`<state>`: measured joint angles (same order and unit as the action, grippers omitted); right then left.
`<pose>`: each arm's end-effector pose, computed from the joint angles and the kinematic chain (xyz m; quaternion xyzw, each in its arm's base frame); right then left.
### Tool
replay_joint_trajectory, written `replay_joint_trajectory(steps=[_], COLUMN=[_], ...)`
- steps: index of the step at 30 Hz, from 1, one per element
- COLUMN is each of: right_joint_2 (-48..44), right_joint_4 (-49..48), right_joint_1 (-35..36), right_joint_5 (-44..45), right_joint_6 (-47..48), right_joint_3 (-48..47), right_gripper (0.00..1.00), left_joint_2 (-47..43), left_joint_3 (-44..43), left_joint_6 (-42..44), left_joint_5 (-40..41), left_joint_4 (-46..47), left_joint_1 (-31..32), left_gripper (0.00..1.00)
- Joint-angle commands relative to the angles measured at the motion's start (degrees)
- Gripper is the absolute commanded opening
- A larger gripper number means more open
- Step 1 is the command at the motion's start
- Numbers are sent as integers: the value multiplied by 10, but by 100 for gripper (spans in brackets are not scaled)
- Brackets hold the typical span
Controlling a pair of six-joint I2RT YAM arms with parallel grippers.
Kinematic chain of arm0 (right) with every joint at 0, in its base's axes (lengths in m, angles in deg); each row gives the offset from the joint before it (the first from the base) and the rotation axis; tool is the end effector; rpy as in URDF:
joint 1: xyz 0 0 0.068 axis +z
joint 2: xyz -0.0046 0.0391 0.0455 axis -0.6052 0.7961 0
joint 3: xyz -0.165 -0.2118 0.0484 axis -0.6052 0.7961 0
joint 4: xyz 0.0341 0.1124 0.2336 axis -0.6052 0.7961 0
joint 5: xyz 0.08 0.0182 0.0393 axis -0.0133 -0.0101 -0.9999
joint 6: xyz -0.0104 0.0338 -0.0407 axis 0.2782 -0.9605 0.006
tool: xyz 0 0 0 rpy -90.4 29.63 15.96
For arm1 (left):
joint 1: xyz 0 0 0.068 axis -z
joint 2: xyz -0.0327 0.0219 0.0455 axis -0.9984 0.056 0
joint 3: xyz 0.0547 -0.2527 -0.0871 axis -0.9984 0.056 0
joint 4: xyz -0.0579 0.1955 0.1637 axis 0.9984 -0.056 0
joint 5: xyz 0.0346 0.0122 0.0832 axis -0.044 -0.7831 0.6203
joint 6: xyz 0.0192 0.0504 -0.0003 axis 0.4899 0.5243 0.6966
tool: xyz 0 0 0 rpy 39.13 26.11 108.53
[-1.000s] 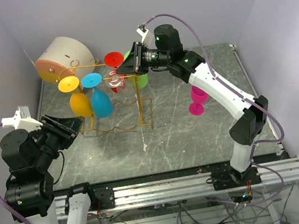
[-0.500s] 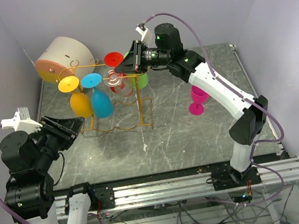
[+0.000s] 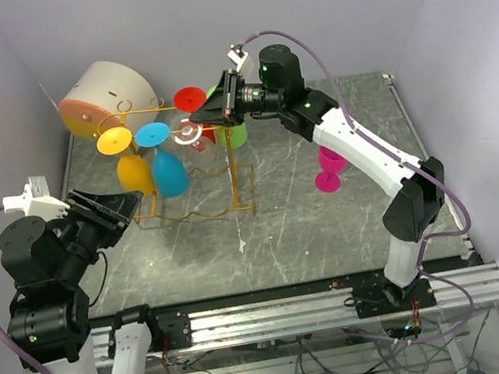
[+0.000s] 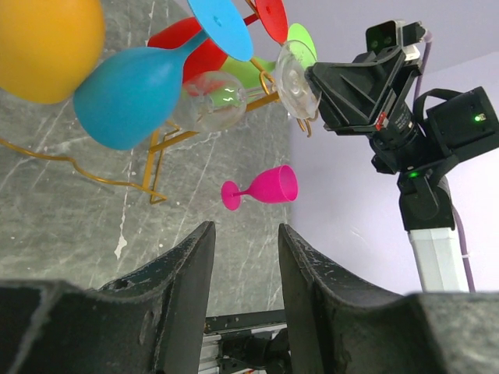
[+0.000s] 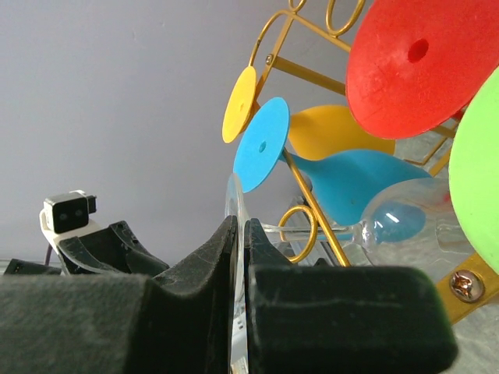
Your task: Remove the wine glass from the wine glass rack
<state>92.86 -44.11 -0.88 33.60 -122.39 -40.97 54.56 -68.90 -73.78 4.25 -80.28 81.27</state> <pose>0.3306 0.2690 0.4240 -0.0378 0.7487 0.6183 0.2362 0.0546 -0.0087 0.4459 -0.2630 0.7377 -0.3817 0.4908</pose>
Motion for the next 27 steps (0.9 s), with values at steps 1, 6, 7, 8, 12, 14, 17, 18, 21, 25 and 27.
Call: replay_joint_trajectory(steps=[1,6,7,8,12,14,17,18,21,25,27], right_joint_2=[-25,-35,-36,-39,-50,-54,-60,-63,-68,-69,-70], right_joint_4=[-59,-61,-63,-68,-80,-84,-89,-87,-79,-61,-61], right_joint_1=[-4,-4,-4,-4,-4,-4,-4,-3,2,15,22], right_joint_5=[-27,-30,-33,-38,-43,-48,-60,-61,-63,-64,-65], right_joint_6=[-33,-33,-36,-39,-42,-44,-47,-46,-38,-30,-33], right_joint_3=[11,21,24,28,43,46,48,47,40,18,15], right_gripper=[0,0,0,0,0,0,0,0,0,0,0], left_joint_2=[5,4,4,4,6,7,11,11,12,19,27], left_joint_3=[0,5,7,9,13,16,22,26,43,39,30], left_joint_6=[-16,-24,-26,-29,-42,-48,-63,-74,-105,-117,-117], left_joint_5=[-27,-33,-35,-38,-49,-56,-78,-89,-125,-142,-147], left_joint_4=[32,40,43,46,62,71,90,99,135,149,147], left_joint_1=[2,2,2,2,2,2,2,2,2,2,2], left_gripper=[49,49,49,49,49,50,53,54,56,57,56])
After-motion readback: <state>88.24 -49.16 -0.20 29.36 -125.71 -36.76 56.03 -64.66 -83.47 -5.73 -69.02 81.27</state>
